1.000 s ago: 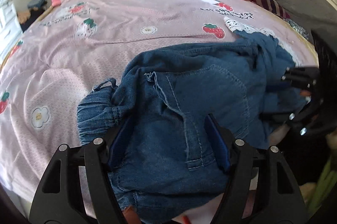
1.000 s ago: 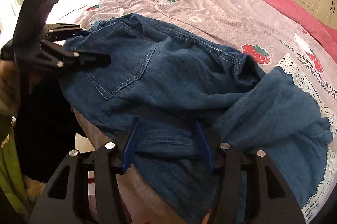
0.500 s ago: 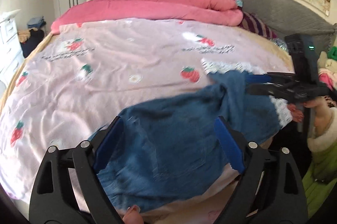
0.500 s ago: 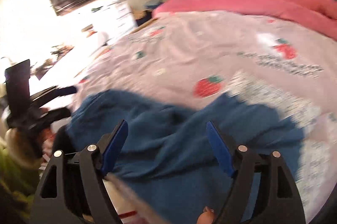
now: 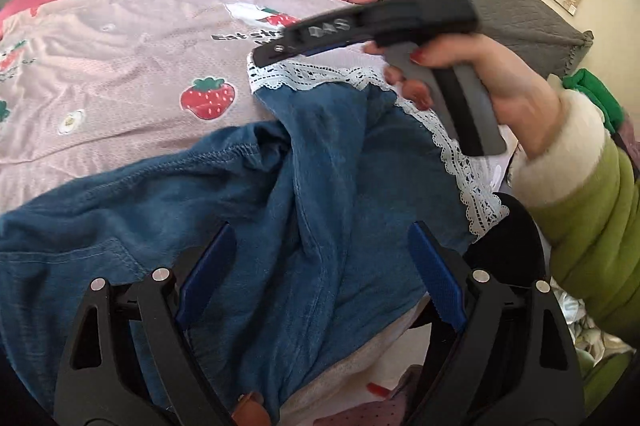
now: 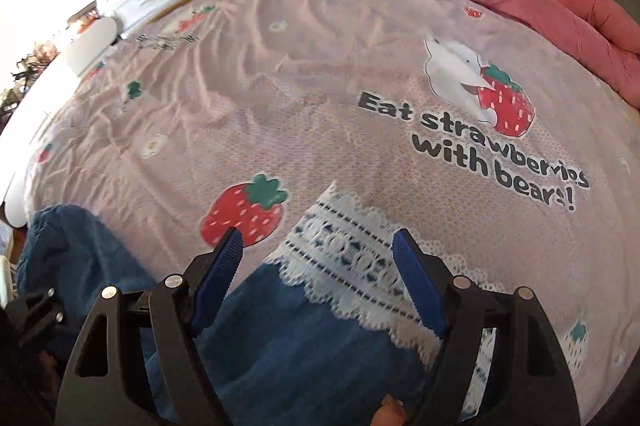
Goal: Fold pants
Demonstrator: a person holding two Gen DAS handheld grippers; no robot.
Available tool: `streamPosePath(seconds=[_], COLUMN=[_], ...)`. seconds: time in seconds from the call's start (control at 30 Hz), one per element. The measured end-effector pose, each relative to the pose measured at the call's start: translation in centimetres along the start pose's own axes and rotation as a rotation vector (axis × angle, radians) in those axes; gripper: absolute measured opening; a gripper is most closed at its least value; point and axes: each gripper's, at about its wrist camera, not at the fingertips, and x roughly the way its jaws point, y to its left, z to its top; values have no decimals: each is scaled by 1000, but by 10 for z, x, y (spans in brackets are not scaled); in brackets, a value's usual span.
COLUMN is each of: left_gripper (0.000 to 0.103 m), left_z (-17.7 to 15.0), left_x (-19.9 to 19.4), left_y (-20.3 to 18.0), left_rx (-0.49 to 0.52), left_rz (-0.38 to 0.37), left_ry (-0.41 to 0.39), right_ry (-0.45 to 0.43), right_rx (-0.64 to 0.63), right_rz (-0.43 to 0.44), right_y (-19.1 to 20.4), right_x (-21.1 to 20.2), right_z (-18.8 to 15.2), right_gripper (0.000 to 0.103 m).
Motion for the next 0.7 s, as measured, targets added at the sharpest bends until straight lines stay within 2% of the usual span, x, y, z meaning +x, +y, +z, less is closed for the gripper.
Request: streamPosePath(seconds=[0.17,0.23,0.3,0.33,0.43,0.5,0.57,0.63,0.7], left_gripper=[81,80,73,72,56,45,37,35,29], left_z=[0,0,-1,-1,0,1,3,3,4], left_x=[2,6,9,10,13,14,17,18,20], left_y=[1,0,0,1,3,6,8,7,4], left_rx=[-11,-14,-16,-26,-34,-55,-66,-64,-51], left_rz=[-37,-46,-42,-47,-52,-62,-79,-76,-68], left_ry=[-19,-10,-10,-9,-2,0,6,10,10], right_ry=[21,53,107,123,79,9,-61,-136,-193], right_rx=[-31,-43,-71,-76,-80,-31,17,69,106], right_rz=[9,7,-4,16,43,76,104,141,154], right_y=[3,4,5,5,2,-6,-15,-24,-34], right_x=[16,28,42,47,34,10,-18,-48,-74], right_z=[20,26,26,24,14,6,-4,-19,-32], right_gripper=[76,72,23,12,9,8,8,8,8])
